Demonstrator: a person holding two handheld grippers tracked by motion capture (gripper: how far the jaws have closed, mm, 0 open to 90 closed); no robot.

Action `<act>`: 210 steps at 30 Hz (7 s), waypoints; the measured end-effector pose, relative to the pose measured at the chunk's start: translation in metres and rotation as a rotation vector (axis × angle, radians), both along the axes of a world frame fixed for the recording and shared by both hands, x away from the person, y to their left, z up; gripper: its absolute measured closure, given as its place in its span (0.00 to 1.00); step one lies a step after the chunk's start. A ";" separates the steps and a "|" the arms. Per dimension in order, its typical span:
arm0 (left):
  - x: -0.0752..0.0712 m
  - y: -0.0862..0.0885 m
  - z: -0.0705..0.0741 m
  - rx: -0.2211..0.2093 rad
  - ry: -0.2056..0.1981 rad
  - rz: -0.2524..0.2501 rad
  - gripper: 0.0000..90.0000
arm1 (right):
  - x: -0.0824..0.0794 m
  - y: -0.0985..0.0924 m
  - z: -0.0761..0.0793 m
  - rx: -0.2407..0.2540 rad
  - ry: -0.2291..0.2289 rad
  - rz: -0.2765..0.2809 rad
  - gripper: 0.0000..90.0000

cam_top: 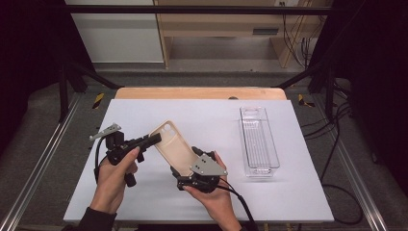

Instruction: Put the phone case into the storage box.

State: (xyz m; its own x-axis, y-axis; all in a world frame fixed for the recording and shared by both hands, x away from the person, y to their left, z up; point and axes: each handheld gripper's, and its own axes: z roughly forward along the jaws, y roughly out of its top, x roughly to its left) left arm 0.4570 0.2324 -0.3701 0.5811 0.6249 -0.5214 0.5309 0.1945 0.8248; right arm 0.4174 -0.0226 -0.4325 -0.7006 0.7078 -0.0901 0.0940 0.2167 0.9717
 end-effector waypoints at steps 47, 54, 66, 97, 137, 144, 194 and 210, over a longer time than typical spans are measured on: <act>-0.030 -0.058 0.003 0.247 -0.204 -0.005 0.88 | 0.017 -0.010 0.026 0.018 0.166 0.010 0.04; -0.031 -0.065 0.002 0.248 -0.205 -0.014 0.88 | 0.019 -0.009 0.026 0.023 0.172 -0.010 0.03; -0.036 -0.070 0.002 0.258 -0.216 -0.007 0.88 | 0.016 -0.009 0.025 0.032 0.172 -0.044 0.03; -0.040 -0.073 -0.005 0.250 -0.201 -0.005 0.88 | 0.017 -0.001 0.020 0.034 0.178 -0.076 0.11; -0.037 -0.074 -0.005 0.247 -0.199 -0.036 0.88 | 0.018 -0.005 0.024 0.006 0.205 -0.079 0.13; -0.037 -0.071 -0.004 0.214 -0.214 -0.035 0.84 | 0.016 -0.005 0.027 -0.003 0.200 -0.107 0.13; -0.005 -0.030 -0.036 0.357 -0.286 0.129 0.07 | 0.079 -0.090 0.072 0.089 0.225 -0.281 0.14; 0.021 -0.013 -0.039 0.358 -0.293 0.175 0.04 | 0.110 -0.126 0.102 0.145 0.216 -0.359 0.14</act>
State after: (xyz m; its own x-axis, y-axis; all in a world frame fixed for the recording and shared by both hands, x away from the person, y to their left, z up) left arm 0.4782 0.2195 -0.4096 0.5419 0.8360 -0.0869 0.2515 -0.0627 0.9658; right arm 0.5273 -0.1484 -0.3300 -0.3998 0.9043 0.1499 0.3425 -0.0043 0.9395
